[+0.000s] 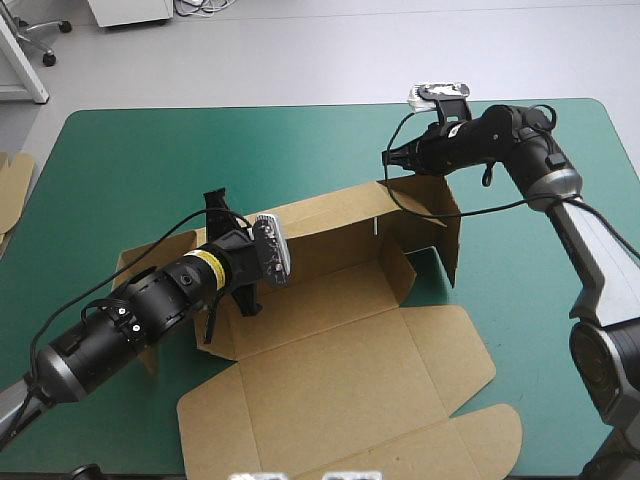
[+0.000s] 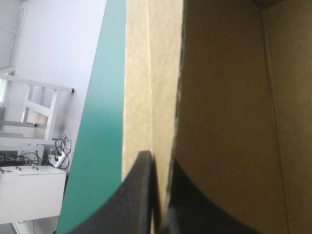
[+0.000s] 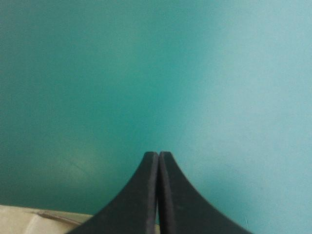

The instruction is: Fold the box

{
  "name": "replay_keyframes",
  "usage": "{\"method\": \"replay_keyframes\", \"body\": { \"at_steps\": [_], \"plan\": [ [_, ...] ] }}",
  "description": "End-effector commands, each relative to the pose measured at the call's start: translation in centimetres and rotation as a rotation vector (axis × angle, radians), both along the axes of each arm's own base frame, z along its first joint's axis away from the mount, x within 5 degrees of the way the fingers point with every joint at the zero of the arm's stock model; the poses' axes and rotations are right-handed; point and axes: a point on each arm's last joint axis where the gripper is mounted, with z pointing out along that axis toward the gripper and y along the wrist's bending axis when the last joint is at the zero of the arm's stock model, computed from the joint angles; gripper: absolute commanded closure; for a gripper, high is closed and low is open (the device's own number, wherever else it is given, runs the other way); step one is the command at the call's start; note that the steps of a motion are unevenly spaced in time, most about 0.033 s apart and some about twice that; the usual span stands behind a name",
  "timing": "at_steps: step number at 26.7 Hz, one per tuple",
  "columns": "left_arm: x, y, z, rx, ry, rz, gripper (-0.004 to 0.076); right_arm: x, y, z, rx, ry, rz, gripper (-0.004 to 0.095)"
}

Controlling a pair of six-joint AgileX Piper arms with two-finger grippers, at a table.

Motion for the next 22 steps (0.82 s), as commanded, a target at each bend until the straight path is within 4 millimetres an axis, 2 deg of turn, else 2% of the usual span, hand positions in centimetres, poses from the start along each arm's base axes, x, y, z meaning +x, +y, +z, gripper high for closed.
{"method": "replay_keyframes", "body": {
  "at_steps": [1, 7, 22],
  "plan": [
    [-0.6, 0.0, -0.5, -0.03, 0.114, 0.049, 0.0738, -1.1, -1.1, 3.0, -0.008, -0.072, -0.003, 0.0942],
    [-0.6, 0.1, -0.5, -0.021, 0.106, 0.047, 0.0738, -1.8, -3.9, 3.3, -0.029, 0.006, -0.033, 0.0942],
    [0.0, -0.3, -1.4, 0.035, 0.11, 0.046, 0.0738, -2.5, -3.9, 3.0, -0.007, 0.088, 0.044, 0.0941]
  ]
}}
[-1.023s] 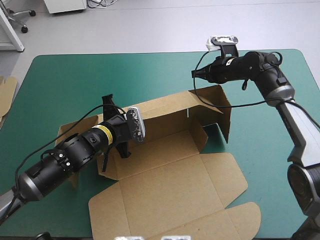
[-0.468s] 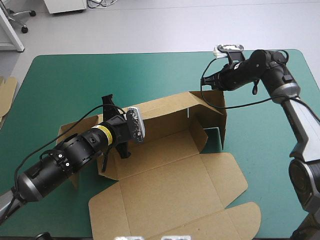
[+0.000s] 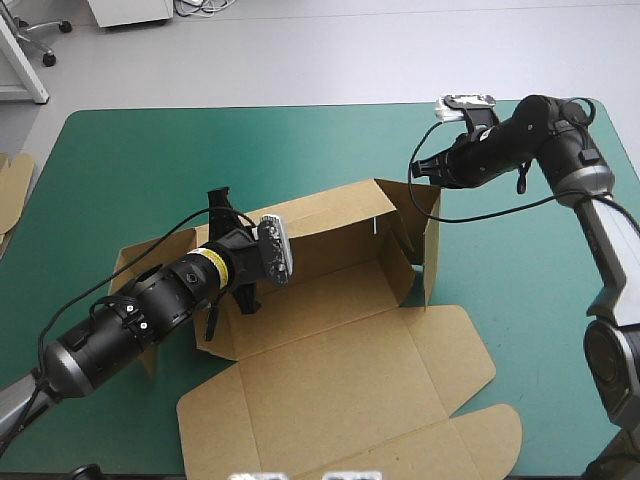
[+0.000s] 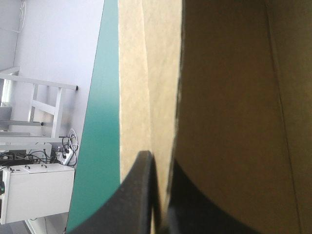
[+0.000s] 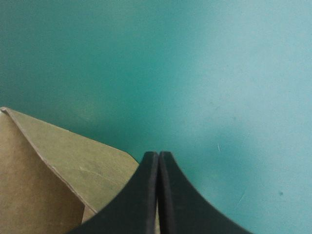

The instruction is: Fold the box

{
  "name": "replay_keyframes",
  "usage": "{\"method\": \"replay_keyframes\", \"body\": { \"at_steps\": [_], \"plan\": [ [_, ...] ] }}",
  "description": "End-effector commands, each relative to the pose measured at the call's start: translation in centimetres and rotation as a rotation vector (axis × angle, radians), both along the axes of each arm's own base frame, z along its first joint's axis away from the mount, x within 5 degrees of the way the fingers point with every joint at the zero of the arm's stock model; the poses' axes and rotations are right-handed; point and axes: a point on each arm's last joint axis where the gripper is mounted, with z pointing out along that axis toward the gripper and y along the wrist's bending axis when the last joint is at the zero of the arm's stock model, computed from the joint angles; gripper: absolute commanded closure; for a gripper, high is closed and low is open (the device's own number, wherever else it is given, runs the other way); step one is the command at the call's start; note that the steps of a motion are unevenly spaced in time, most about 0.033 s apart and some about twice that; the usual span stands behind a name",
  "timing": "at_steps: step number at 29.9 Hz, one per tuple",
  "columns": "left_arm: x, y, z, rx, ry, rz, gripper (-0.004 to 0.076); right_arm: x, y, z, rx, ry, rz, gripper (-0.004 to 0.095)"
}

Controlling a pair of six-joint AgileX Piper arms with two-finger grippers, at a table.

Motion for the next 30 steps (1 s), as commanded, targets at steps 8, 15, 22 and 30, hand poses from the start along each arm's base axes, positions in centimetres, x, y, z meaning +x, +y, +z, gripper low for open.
{"method": "replay_keyframes", "body": {
  "at_steps": [8, 15, 22, 30],
  "plan": [
    [-0.4, -0.1, -0.9, -0.016, 0.12, 0.056, 0.0738, -1.7, 0.3, 1.3, 0.082, -0.016, 0.063, 0.0942],
    [-0.4, -0.1, -1.0, -0.018, 0.122, 0.056, 0.0738, -3.1, 0.6, 0.6, 0.124, -0.055, 0.109, 0.0942],
    [-0.4, -0.1, -0.9, -0.027, 0.119, 0.055, 0.0738, -4.8, 0.4, -0.8, 0.129, -0.144, 0.133, 0.0942],
    [-0.4, -0.1, -0.9, -0.027, 0.119, 0.055, 0.0738, -7.0, 0.8, -3.4, 0.182, -0.213, 0.222, 0.0942]
  ]
}}
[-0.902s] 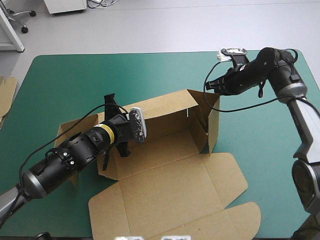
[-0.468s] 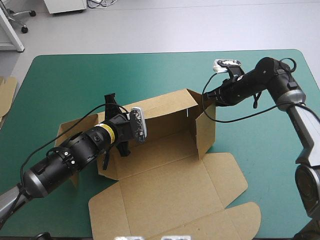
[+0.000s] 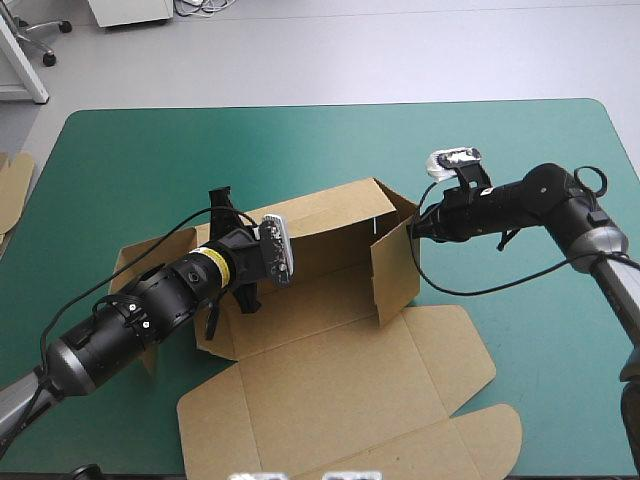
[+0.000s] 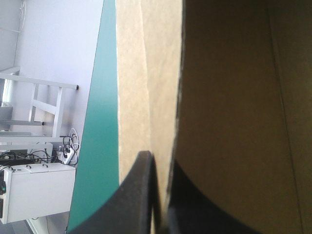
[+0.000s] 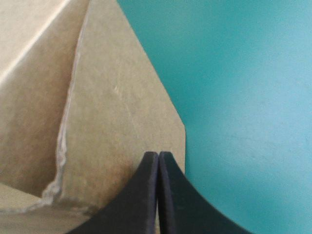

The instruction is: Fold the box

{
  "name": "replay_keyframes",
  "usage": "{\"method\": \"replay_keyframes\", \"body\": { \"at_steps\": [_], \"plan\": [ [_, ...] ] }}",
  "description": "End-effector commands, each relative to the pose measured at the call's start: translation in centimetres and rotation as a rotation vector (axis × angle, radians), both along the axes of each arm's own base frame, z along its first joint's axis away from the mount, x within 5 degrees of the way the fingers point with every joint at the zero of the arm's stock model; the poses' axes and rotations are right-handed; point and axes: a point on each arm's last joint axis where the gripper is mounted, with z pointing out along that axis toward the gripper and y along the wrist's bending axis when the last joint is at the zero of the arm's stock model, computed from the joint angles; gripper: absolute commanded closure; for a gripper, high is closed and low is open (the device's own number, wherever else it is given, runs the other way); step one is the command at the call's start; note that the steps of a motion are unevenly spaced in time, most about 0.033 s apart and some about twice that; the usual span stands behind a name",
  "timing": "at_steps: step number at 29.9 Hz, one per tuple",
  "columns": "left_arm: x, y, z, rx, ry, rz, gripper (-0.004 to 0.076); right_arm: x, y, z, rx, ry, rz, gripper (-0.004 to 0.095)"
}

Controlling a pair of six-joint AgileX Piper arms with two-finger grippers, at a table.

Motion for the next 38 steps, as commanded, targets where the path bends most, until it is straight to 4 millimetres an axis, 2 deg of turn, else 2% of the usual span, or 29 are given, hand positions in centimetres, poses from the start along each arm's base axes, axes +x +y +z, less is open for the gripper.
{"method": "replay_keyframes", "body": {
  "at_steps": [1, 14, 19, 25, 27, 30, 34, 36, 38],
  "plan": [
    [-0.5, 0.0, -0.8, -0.035, 0.121, 0.058, 0.0738, -1.2, 0.1, 1.6, 0.068, -0.119, 0.024, 0.0942],
    [-0.5, 0.0, -0.8, -0.025, 0.124, 0.06, 0.0738, -4.3, 0.1, 1.3, 0.087, -0.238, 0.117, 0.0941],
    [-0.6, 0.0, -0.8, -0.03, 0.127, 0.061, 0.0738, -4.6, 0.0, 0.3, 0.068, -0.225, 0.137, 0.0941],
    [-0.6, 0.0, -0.8, -0.038, 0.132, 0.065, 0.0738, -5.0, 0.2, 0.2, 0.075, -0.2, 0.187, 0.0915],
    [-0.6, 0.0, -0.8, -0.038, 0.132, 0.065, 0.0738, -5.0, 0.3, 0.2, 0.076, -0.206, 0.194, 0.086],
    [-0.6, 0.0, -0.9, -0.036, 0.135, 0.068, 0.0738, -5.1, 0.4, 0.3, 0.087, -0.201, 0.204, 0.0715],
    [-0.6, 0.0, -0.9, -0.038, 0.136, 0.069, 0.0738, -4.9, 0.3, 0.3, 0.079, -0.215, 0.194, 0.0396],
    [-0.6, 0.0, -0.9, -0.038, 0.136, 0.069, 0.0738, -4.8, 0.4, 0.4, 0.094, -0.218, 0.178, 0.0288],
    [-0.6, 0.0, -0.9, -0.038, 0.136, 0.069, 0.0738, -4.8, 0.5, 0.5, 0.114, -0.217, 0.17, 0.0242]
  ]
}}
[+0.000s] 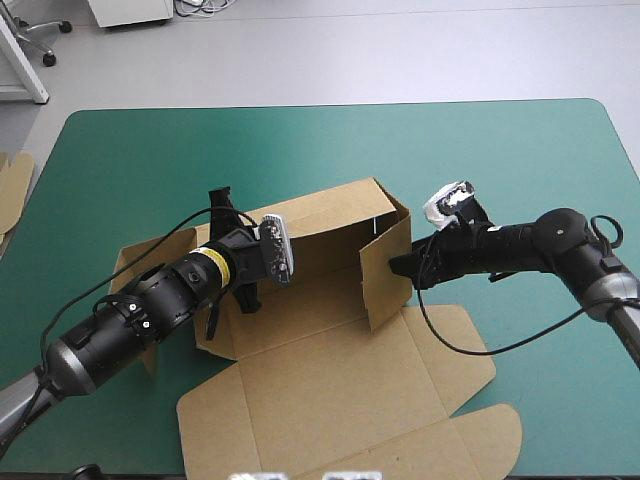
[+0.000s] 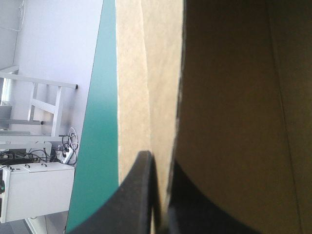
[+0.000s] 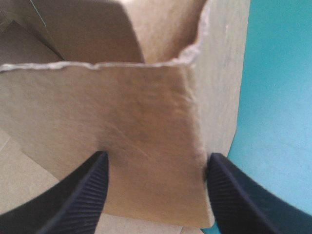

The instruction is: Fold the box

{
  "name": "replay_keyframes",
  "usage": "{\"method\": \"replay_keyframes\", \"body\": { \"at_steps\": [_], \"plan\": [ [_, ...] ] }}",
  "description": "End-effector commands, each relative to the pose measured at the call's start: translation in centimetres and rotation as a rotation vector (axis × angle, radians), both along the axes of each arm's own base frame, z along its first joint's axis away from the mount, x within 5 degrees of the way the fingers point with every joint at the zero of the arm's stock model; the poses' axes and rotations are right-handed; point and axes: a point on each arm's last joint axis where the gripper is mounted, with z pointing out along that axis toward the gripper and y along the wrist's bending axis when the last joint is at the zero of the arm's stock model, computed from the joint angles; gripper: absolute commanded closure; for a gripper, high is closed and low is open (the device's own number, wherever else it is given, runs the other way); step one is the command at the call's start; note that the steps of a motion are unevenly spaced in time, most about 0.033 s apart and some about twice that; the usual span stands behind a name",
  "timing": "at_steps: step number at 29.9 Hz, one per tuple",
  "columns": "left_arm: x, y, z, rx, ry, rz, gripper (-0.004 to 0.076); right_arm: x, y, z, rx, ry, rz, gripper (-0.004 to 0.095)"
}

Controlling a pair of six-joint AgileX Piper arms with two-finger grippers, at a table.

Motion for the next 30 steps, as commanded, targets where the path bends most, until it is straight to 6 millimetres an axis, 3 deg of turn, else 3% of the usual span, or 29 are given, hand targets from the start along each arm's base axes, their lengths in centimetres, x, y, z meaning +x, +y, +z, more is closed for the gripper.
{"method": "replay_keyframes", "body": {
  "at_steps": [1, 17, 20, 30],
  "plan": [
    [-0.6, 0.0, -0.8, -0.037, 0.132, 0.065, 0.0738, -0.1, 0.2, 2.1, 0.082, -0.057, -0.027, 0.0244],
    [-0.6, 0.0, -0.8, -0.037, 0.13, 0.064, 0.0738, 1.0, 1.0, 0.9, 0.17, -0.024, 0.02, 0.029],
    [-0.6, 0.0, -0.8, -0.037, 0.127, 0.063, 0.0738, 0.7, 1.8, 1.0, 0.169, -0.047, 0.067, 0.033],
    [-0.6, 0.0, -0.8, -0.037, 0.129, 0.065, 0.0738, 0.3, 4.6, 0.3, 0.026, -0.131, 0.067, 0.0333]
  ]
}}
